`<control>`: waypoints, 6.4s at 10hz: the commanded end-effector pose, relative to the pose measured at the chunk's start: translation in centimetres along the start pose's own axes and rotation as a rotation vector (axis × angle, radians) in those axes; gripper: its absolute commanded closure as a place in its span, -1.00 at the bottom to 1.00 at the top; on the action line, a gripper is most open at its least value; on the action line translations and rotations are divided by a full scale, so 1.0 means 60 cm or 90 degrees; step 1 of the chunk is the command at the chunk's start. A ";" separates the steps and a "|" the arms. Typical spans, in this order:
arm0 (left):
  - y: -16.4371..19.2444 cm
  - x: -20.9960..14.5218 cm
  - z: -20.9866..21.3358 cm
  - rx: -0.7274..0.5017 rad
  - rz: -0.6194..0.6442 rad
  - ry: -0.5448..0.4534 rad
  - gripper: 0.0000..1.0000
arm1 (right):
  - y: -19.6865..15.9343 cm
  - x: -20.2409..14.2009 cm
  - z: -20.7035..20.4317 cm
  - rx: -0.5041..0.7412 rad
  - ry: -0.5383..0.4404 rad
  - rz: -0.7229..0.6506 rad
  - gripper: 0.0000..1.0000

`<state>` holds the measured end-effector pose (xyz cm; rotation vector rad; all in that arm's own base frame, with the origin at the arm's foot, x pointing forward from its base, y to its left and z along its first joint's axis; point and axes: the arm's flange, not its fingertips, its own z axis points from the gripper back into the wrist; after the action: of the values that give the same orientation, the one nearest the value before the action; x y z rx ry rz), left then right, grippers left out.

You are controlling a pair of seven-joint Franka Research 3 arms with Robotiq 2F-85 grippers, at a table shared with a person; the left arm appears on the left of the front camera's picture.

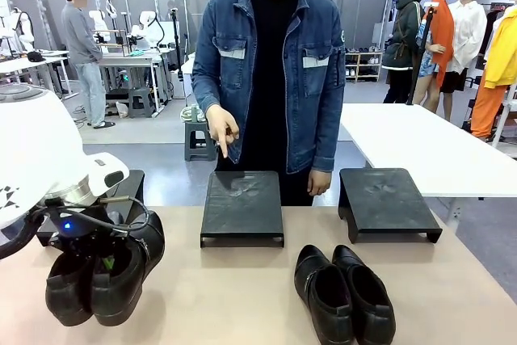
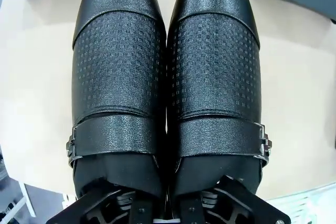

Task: Place the shoes on the stand as instructed by the person.
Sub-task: Pick up one pair of Shoes and place it on the Shoes Stand indicated by the person, then pick up another pair of Shoes and place it on the Shoes Stand indicated by the person.

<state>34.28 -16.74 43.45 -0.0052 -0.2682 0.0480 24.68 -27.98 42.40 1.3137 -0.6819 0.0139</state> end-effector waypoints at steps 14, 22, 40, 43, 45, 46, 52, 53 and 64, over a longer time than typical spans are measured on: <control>-0.373 0.278 -0.006 -0.003 0.020 -0.178 0.79 | 0.002 -0.002 0.001 0.004 -0.002 0.003 -1.00; -0.425 0.358 -0.113 -0.009 -0.013 -0.240 0.79 | 0.002 -0.002 0.001 0.004 -0.002 0.003 -1.00; -0.419 0.378 -0.148 0.013 -0.032 -0.216 -1.00 | 0.002 -0.002 0.001 0.004 -0.002 0.003 -1.00; -0.419 0.378 -0.148 0.013 -0.032 -0.216 -1.00 | 0.002 -0.002 0.001 0.004 -0.002 0.003 -1.00; -0.419 0.378 -0.148 0.013 -0.032 -0.216 -1.00 | 0.002 -0.002 0.001 0.004 -0.002 0.003 -1.00; -0.419 0.378 -0.148 0.013 -0.032 -0.216 -1.00 | 0.002 -0.002 0.001 0.004 -0.002 0.003 -1.00; -0.363 0.397 -0.028 -0.069 -0.057 -0.179 -1.00 | 0.002 -0.002 0.001 0.004 -0.002 0.003 -1.00; -0.333 0.388 0.012 -0.097 -0.054 -0.147 -1.00 | 0.002 -0.002 0.001 0.004 -0.002 0.003 -1.00; 0.202 0.127 0.132 -0.710 -0.053 0.009 -1.00 | 0.002 -0.002 0.001 0.004 -0.002 0.003 -1.00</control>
<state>39.39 -5.94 54.28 -1.0485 -0.3131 -0.1561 24.76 -27.92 42.41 1.3139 -0.6792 0.0156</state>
